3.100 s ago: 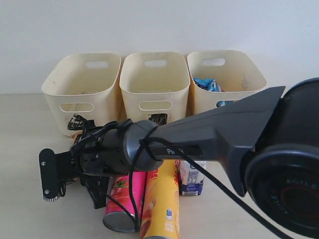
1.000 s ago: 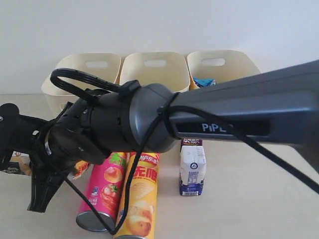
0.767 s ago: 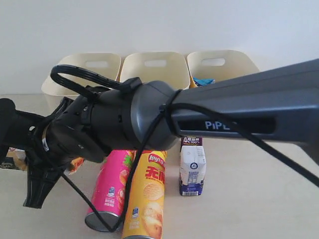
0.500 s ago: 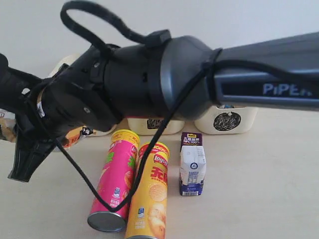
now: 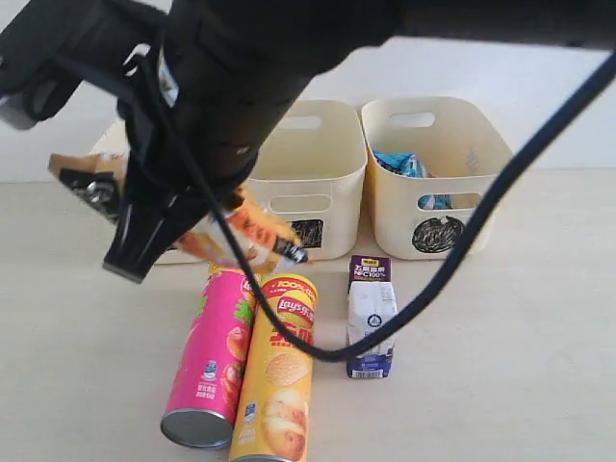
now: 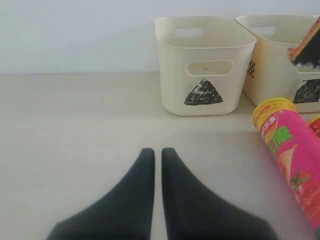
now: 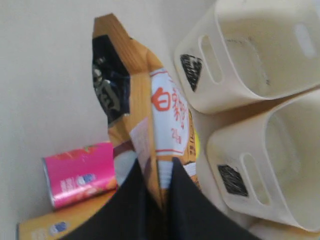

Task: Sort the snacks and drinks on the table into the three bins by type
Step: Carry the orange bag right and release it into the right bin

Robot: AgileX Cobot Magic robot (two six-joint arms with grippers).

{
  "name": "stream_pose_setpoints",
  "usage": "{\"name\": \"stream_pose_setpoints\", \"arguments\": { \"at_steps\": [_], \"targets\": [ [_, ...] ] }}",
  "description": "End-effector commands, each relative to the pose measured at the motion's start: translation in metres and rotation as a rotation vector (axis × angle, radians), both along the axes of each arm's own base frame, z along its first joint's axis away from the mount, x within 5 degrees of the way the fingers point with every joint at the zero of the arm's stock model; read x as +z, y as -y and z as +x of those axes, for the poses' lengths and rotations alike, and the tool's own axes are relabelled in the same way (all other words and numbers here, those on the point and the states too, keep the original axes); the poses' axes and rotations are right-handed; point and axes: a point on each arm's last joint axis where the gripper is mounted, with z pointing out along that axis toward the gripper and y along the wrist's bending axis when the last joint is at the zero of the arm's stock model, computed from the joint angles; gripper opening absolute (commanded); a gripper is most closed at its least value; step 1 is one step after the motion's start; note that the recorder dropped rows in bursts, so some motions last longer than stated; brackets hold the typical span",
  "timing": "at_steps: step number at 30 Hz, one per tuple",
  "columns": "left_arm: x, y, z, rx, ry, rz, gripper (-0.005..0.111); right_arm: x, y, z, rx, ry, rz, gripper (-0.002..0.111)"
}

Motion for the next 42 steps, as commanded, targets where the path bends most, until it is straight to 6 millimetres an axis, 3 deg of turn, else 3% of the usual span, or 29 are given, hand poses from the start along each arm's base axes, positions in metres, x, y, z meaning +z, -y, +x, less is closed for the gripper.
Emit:
{"name": "stream_pose_setpoints", "arguments": {
  "at_steps": [1,9,14,21,28,35,42],
  "targets": [
    [0.002,0.0,0.0,0.004,0.014,-0.008,0.004,0.028,0.028,0.003,-0.092,0.119,-0.018,0.0],
    [0.002,0.0,0.0,0.004,0.014,-0.008,0.004,0.049,0.078,0.031,-0.227,0.186,0.02,0.0],
    [0.002,0.0,0.0,0.004,0.014,-0.008,0.004,0.046,0.111,0.065,-0.33,0.221,0.054,0.0],
    [0.002,0.0,0.0,0.004,0.014,-0.008,0.004,0.043,0.144,0.112,-0.437,0.302,0.257,0.0],
    [0.002,0.0,0.0,0.004,0.014,-0.008,0.004,0.017,0.171,0.168,-0.491,0.356,0.356,0.0],
    [0.002,0.0,0.0,0.004,0.014,-0.008,0.004,-0.033,0.201,0.226,-0.544,0.375,0.492,0.0],
    [0.002,0.0,0.0,0.004,0.014,-0.008,0.004,-0.066,0.219,0.253,-0.536,0.405,0.551,0.0]
  ]
}}
